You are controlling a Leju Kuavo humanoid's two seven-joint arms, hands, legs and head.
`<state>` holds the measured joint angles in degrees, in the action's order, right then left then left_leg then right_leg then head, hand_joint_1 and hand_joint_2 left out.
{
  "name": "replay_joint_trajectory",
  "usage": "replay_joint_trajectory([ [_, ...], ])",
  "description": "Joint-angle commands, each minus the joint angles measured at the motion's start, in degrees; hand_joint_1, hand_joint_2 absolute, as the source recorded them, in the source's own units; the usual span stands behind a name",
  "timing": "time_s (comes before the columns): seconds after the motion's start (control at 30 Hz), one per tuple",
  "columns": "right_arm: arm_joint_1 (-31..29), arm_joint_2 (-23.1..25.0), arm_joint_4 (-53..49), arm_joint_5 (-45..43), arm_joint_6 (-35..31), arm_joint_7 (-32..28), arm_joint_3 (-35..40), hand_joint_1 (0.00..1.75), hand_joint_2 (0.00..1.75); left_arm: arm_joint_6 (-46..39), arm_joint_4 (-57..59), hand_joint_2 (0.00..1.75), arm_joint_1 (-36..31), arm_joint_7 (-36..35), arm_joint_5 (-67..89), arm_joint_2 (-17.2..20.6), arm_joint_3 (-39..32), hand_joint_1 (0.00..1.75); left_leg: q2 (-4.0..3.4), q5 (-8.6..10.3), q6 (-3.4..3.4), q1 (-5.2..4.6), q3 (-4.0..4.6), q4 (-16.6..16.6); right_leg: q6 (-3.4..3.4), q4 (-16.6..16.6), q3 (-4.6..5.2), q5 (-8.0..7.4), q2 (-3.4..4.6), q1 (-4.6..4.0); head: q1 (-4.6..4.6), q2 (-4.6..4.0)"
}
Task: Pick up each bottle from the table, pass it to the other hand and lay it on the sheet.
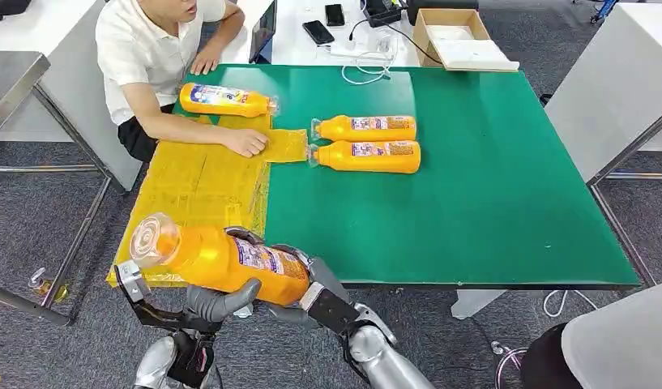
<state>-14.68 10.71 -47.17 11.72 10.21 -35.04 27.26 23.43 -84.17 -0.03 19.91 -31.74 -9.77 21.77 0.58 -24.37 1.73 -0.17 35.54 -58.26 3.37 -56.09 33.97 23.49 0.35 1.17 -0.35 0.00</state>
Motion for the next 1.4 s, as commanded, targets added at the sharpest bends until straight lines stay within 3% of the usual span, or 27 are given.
replay_joint_trajectory([
  [0.03, -0.65, -0.4, -0.62, -0.13, 0.61, -0.15, 1.04, 1.75, 1.75, -0.91, 2.2, 1.75, -1.25, -0.4, 1.27, 2.39, 0.35, 1.75, -0.07, -0.08, -0.1, 0.05, -0.21, 0.04, -0.14, 0.03, -0.2, 0.07, 0.01, -0.06, 0.0, 0.0],
  [0.1, -0.25, -0.17, -0.8, -0.66, 0.13, -0.4, -0.04, 1.68, 1.75, -2.07, 1.71, 1.75, -0.8, -0.26, 3.41, 3.21, 0.15, 1.75, -0.07, -0.11, -0.12, 0.07, -0.26, 0.03, -0.17, 0.03, -0.25, 0.1, 0.0, -0.09, 0.0, 0.0],
  [0.13, -0.03, -0.02, -1.11, -1.04, 0.31, -0.58, -0.43, 0.77, 1.75, -2.69, 1.74, 1.75, -0.75, -0.39, 4.08, 3.45, -0.22, 1.75, -0.08, -0.07, -0.09, 0.04, -0.22, 0.06, -0.13, 0.04, -0.19, 0.06, 0.02, -0.05, 0.0, 0.0],
  [0.17, 0.31, 0.1, -1.72, -1.06, -0.07, -0.58, -0.76, 0.0, 1.75, -3.32, 1.95, 1.75, -0.85, -0.66, 4.5, 3.43, -0.62, 1.75, -0.06, -0.05, -0.08, 0.02, -0.18, 0.06, -0.11, 0.04, -0.15, 0.05, 0.02, -0.03, 0.0, 0.0],
  [0.2, 0.86, 0.05, -2.99, -0.79, -0.38, -0.86, -0.66, 0.0, 1.75, -4.24, 2.14, 1.75, -1.18, -1.07, 5.31, 3.49, -0.84, 1.75, -0.11, -0.1, -0.12, 0.06, -0.29, 0.07, -0.16, 0.06, -0.26, 0.08, 0.04, -0.07, 0.0, 0.0],
  [0.23, 1.47, -0.1, -4.55, 0.34, -2.14, -1.63, -0.39, 0.0, 0.0, -5.28, 2.27, 1.75, -1.64, -1.42, 6.26, 3.65, -0.96, 1.75, -0.08, -0.07, -0.1, 0.04, -0.22, 0.07, -0.14, 0.05, -0.19, 0.06, 0.02, -0.05, 0.0, 0.0],
  [0.33, 3.91, -0.89, -11.7, 2.05, -7.89, -4.96, -0.57, 0.0, 0.0, -6.87, 2.79, 1.75, -3.74, -2.1, 5.48, 3.66, -1.6, 1.75, -0.07, -0.06, -0.1, 0.04, -0.17, 0.02, -0.14, 0.0, -0.15, 0.06, 0.01, -0.06, 0.02, 0.0],
  [0.4, 5.33, -1.43, -15.14, 0.76, -7.76, -4.96, -0.06, 0.0, 0.0, -7.5, 2.52, 1.75, -4.16, -2.48, 4.42, 3.75, -2.05, 1.75, 0.07, -0.06, -0.12, 0.06, -0.12, 0.0, -0.17, -0.03, -0.14, 0.11, -0.16, -0.07, 0.04, 0.0],
  [0.6, 6.31, -1.43, -15.91, -0.51, -7.73, -4.96, 0.48, 0.0, 0.0, -8.2, 1.6, 1.75, -3.62, -2.56, 3.16, 3.89, -3.02, 1.75, -0.14, -0.09, -0.11, 0.03, -0.2, 0.04, -0.15, 0.0, -0.18, 0.07, 0.07, -0.04, 0.02, 0.0],
  [0.8, 6.75, -0.09, -8.91, -1.17, -14.32, -4.37, -3.78, 0.0, 0.0, -14.74, 0.21, 1.75, -3.6, -3.93, 5.19, 4.68, -5.35, 1.75, -0.04, -0.03, -0.07, 0.04, -0.12, 0.06, -0.09, 0.05, -0.1, 0.03, -0.02, -0.05, 0.02, 0.0],
  [1.03, 10.71, 0.37, -16.99, -3.63, -17.9, -4.29, -9.88, 0.0, 0.0, -18.67, -4.07, 1.75, -1.9, -2.91, 8.47, 6.05, -7.42, 1.75, -0.04, -0.1, -0.1, 0.05, -0.18, 0.03, -0.14, 0.01, -0.17, 0.1, -0.03, -0.06, 0.02, 0.0],
  [1.17, 11.53, 0.27, -17.2, -2.58, -20.01, -3.56, -9.69, 0.0, 0.0, -33.09, -1.55, 1.75, -4.35, 1.49, 29.74, 7.57, -4.81, 1.75, 0.04, -0.04, -0.08, 0.05, -0.07, 0.03, -0.11, 0.01, -0.09, 0.06, -0.1, -0.05, 0.0, 0.0],
  [1.2, 11.56, 0.47, -16.98, -2.59, -20.09, -3.84, -9.82, 0.0, 0.0, -39.91, 0.97, 1.75, -5.78, 2.95, 40.41, 8.11, -3.58, 1.75, 0.08, -0.01, -0.07, 0.03, -0.06, 0.05, -0.1, 0.02, -0.07, 0.05, -0.13, -0.03, 0.02, 0.0],
  [1.4, 11.8, 1.09, -18.43, -2.77, -21.14, -4.96, -10.39, 0.0, 0.0, -44.46, 9.6, 1.75, -11.35, 1.09, 56.23, 8.65, -1.69, 1.75, 0.13, 0.03, -0.08, 0.02, -0.1, 0.06, -0.11, 0.02, -0.09, 0.05, -0.17, -0.02, 0.02, 0.0],
])
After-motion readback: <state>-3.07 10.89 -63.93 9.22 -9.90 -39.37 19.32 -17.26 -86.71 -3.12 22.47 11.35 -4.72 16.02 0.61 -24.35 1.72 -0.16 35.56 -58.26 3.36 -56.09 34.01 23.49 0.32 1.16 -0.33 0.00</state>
